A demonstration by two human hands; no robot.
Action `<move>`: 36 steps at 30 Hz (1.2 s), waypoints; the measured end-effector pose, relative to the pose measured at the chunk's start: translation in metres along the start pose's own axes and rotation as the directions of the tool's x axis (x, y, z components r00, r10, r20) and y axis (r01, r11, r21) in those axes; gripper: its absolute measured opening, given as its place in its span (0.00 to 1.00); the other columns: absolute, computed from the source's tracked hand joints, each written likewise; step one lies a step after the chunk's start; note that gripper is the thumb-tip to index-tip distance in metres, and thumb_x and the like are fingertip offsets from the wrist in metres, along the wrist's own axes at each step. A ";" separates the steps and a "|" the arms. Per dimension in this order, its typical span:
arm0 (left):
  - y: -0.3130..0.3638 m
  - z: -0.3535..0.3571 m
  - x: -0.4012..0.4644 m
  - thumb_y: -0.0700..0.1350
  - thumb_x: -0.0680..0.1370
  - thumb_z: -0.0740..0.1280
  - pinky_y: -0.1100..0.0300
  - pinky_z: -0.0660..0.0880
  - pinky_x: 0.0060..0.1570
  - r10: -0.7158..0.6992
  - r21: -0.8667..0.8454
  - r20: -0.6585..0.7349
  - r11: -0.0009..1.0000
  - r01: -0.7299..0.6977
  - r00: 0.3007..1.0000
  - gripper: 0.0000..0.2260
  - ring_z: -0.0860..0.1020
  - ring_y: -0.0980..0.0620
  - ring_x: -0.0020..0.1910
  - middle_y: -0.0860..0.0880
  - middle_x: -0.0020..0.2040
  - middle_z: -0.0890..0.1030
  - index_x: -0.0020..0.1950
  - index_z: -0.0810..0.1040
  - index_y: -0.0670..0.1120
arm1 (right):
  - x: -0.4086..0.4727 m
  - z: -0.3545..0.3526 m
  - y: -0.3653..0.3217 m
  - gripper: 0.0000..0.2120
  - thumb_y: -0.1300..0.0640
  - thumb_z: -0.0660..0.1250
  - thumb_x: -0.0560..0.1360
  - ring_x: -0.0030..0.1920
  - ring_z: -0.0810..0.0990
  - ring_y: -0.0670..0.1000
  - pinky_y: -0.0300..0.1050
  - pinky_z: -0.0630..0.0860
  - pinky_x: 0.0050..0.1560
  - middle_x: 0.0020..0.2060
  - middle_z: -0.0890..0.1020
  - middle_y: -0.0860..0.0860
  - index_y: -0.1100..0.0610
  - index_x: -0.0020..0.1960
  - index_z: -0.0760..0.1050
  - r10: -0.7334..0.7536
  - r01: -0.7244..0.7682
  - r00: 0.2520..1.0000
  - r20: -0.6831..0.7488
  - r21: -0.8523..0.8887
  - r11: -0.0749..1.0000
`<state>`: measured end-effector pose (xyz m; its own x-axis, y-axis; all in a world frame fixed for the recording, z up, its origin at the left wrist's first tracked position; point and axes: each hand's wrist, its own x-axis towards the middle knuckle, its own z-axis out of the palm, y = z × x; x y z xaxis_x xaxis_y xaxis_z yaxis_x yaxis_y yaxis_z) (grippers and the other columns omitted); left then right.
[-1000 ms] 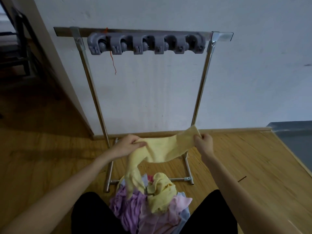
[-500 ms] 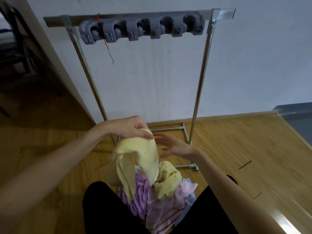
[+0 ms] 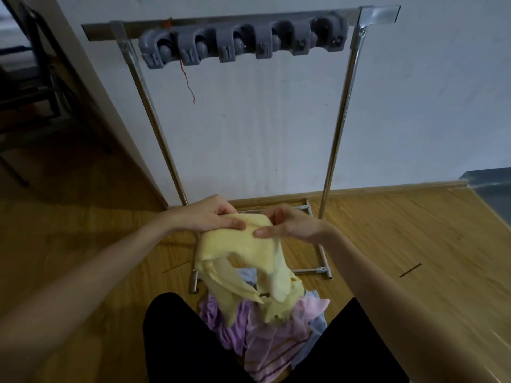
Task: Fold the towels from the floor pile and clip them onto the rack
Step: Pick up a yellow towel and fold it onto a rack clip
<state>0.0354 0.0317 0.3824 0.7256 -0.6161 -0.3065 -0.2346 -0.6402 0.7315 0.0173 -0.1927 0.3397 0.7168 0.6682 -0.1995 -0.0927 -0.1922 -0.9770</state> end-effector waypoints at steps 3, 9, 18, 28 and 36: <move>-0.008 -0.002 0.002 0.73 0.58 0.70 0.68 0.66 0.28 -0.015 -0.008 0.009 1.000 0.015 1.000 0.32 0.75 0.59 0.31 0.54 0.33 0.78 0.42 0.83 0.45 | -0.019 -0.017 -0.013 0.04 0.63 0.68 0.76 0.38 0.80 0.46 0.36 0.75 0.38 0.37 0.81 0.49 0.59 0.43 0.77 -0.019 0.017 0.999 -0.036 -0.061 0.998; -0.012 -0.019 -0.003 0.62 0.64 0.75 0.52 0.80 0.49 0.009 -0.065 0.106 0.998 -0.002 0.994 0.28 0.82 0.51 0.51 0.49 0.52 0.83 0.57 0.78 0.48 | -0.053 -0.055 -0.018 0.19 0.50 0.65 0.77 0.42 0.79 0.51 0.42 0.74 0.45 0.42 0.79 0.54 0.68 0.52 0.75 0.020 -0.055 0.987 -0.161 -0.214 0.975; 0.019 -0.031 0.007 0.32 0.76 0.65 0.71 0.70 0.45 0.158 0.095 0.151 0.980 -0.174 0.976 0.09 0.76 0.62 0.43 0.58 0.42 0.79 0.46 0.81 0.45 | -0.063 -0.073 -0.041 0.17 0.67 0.66 0.75 0.53 0.79 0.51 0.45 0.80 0.48 0.53 0.78 0.51 0.54 0.61 0.70 -0.124 0.059 0.988 -0.091 -0.524 0.850; 0.054 -0.032 0.035 0.38 0.78 0.63 0.71 0.70 0.48 0.212 0.547 -0.029 0.821 -0.162 0.977 0.14 0.75 0.62 0.46 0.56 0.49 0.79 0.61 0.80 0.50 | -0.070 -0.073 -0.075 0.22 0.68 0.61 0.72 0.53 0.77 0.49 0.34 0.76 0.46 0.56 0.77 0.49 0.46 0.56 0.80 0.063 -0.061 0.997 -0.035 -0.871 0.488; 0.081 -0.031 0.038 0.38 0.79 0.60 0.62 0.69 0.43 0.453 0.646 -0.521 0.763 -0.013 0.723 0.17 0.73 0.53 0.43 0.51 0.46 0.74 0.68 0.73 0.47 | -0.077 -0.101 -0.107 0.25 0.70 0.58 0.72 0.46 0.77 0.53 0.52 0.77 0.47 0.48 0.79 0.51 0.50 0.62 0.79 -0.385 -0.168 0.864 -0.325 -0.907 0.387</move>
<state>0.0640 -0.0291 0.4486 0.7556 -0.4966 0.4271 -0.6063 -0.7771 0.1691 0.0420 -0.2965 0.4670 0.8792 0.4180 0.2286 0.4703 -0.8383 -0.2760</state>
